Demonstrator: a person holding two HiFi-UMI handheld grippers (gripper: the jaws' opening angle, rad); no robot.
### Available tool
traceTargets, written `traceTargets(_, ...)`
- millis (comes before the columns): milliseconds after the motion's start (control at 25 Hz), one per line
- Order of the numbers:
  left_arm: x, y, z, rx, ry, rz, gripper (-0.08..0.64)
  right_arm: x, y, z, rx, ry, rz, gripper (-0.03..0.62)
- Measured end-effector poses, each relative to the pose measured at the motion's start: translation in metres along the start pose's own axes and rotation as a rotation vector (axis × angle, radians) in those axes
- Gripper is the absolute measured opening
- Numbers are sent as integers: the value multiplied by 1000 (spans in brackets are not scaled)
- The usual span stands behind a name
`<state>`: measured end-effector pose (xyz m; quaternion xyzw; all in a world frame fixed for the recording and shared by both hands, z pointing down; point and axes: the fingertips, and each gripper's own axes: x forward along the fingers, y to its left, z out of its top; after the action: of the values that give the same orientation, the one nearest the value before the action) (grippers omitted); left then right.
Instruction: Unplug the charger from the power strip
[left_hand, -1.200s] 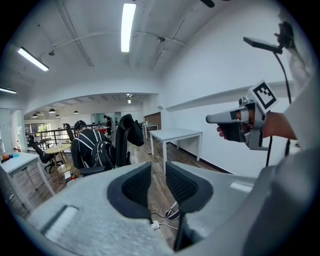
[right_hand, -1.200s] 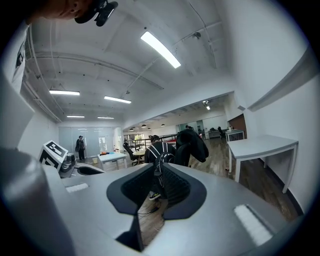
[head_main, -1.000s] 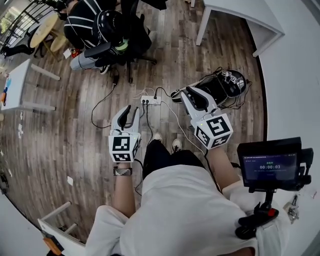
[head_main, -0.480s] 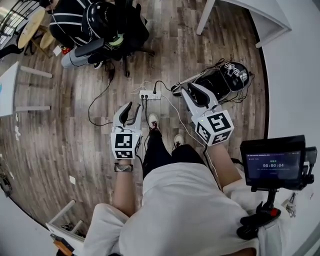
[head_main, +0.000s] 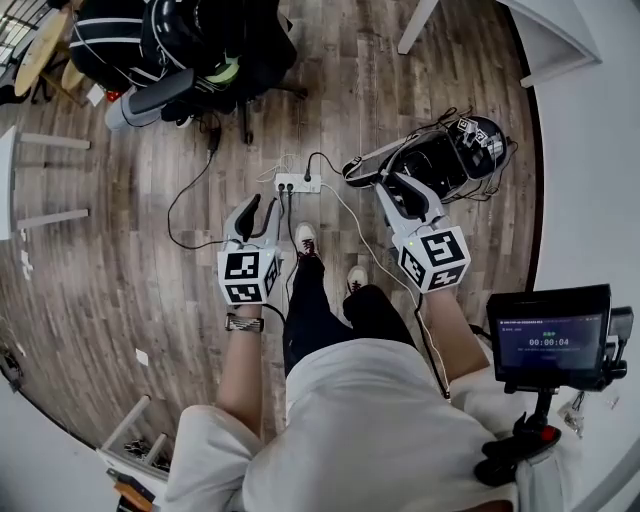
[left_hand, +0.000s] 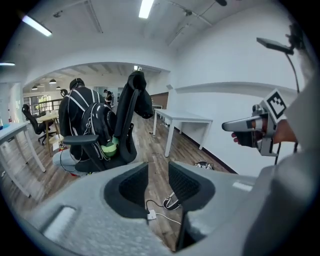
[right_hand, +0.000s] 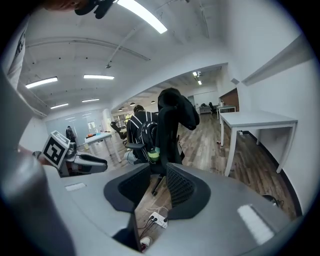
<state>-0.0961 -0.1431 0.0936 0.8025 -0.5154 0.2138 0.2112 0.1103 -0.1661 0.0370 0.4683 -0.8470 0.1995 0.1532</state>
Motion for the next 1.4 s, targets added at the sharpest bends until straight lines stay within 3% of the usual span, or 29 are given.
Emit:
traceTargets(200, 36, 15, -44, -15, 21, 0, 120, 28, -13, -52, -15, 32, 2, 104)
traceTargets(480, 91, 23, -138, -75, 75, -19, 120, 69, -33, -135, -24, 63, -15, 104)
traceTargets(680, 123, 28, -179, -84, 98, -41, 120, 96, -35, -183, -25, 94, -1, 104)
traceTargets(1000, 178, 34, -251, -38, 146, -96, 120, 147, -45, -257, 16, 134, -2, 107)
traceTargets(1200, 225, 38, -316, -22, 178, -125, 120, 187, -59, -318, 33, 154, 3, 115)
traceTargets(1400, 279, 51, -377, -49, 200, -133, 120, 227, -73, -383, 38, 187, 6, 121)
